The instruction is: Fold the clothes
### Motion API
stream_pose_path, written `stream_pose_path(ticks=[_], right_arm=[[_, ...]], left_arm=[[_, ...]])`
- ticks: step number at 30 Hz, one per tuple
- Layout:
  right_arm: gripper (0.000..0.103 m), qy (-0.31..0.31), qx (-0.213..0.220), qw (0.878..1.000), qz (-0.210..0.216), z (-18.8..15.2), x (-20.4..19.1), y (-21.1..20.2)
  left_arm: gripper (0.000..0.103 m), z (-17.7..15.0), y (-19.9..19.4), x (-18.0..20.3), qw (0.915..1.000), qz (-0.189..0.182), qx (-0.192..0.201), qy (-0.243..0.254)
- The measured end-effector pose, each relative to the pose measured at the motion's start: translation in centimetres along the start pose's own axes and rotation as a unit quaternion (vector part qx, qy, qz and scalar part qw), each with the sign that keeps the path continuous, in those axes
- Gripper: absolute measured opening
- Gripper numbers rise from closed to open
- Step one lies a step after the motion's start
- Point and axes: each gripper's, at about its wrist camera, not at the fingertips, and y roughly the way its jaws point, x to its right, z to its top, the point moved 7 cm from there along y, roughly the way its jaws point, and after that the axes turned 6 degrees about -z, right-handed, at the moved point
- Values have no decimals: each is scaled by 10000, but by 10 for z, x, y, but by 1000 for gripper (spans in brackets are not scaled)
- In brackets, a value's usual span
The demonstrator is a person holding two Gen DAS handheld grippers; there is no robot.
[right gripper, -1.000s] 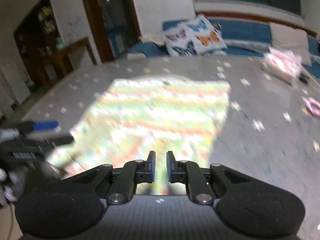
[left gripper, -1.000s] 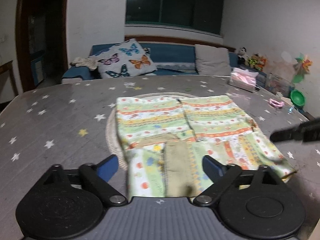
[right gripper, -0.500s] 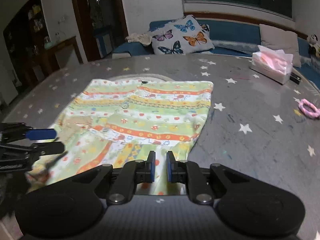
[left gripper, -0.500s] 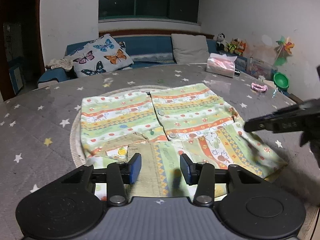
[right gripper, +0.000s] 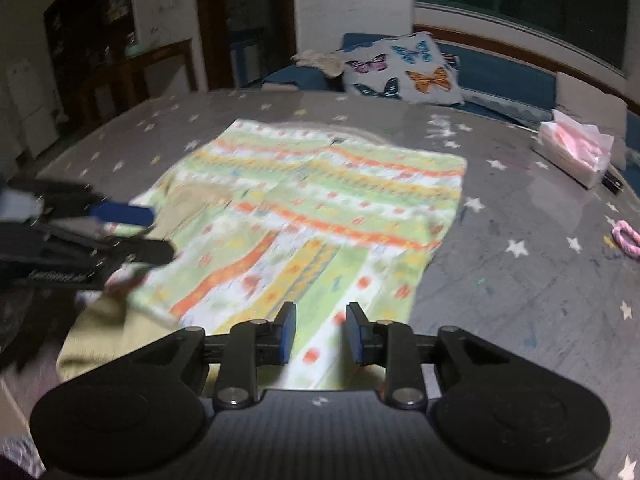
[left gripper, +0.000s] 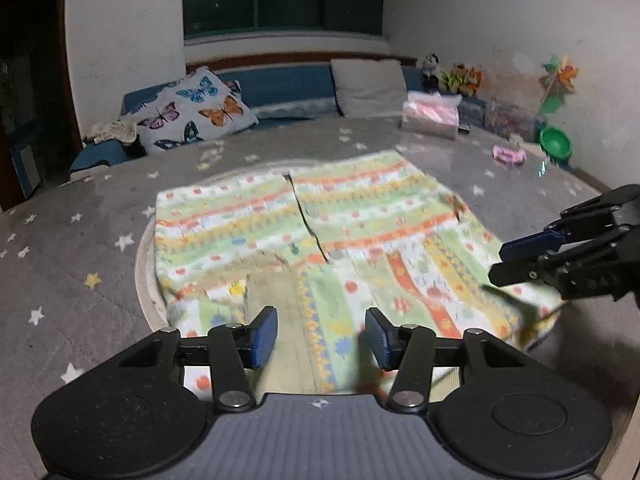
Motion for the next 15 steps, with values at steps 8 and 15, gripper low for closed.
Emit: stream_pose_path(ticks=[8, 15], right_arm=[[34, -569, 191, 9978, -273, -20, -17, -21], [35, -795, 140, 9964, -262, -29, -23, -28]], left_arm=[[56, -17, -25, 3, 9995, -36, -13, 299], [57, -42, -59, 13, 9956, -52, -83, 933]])
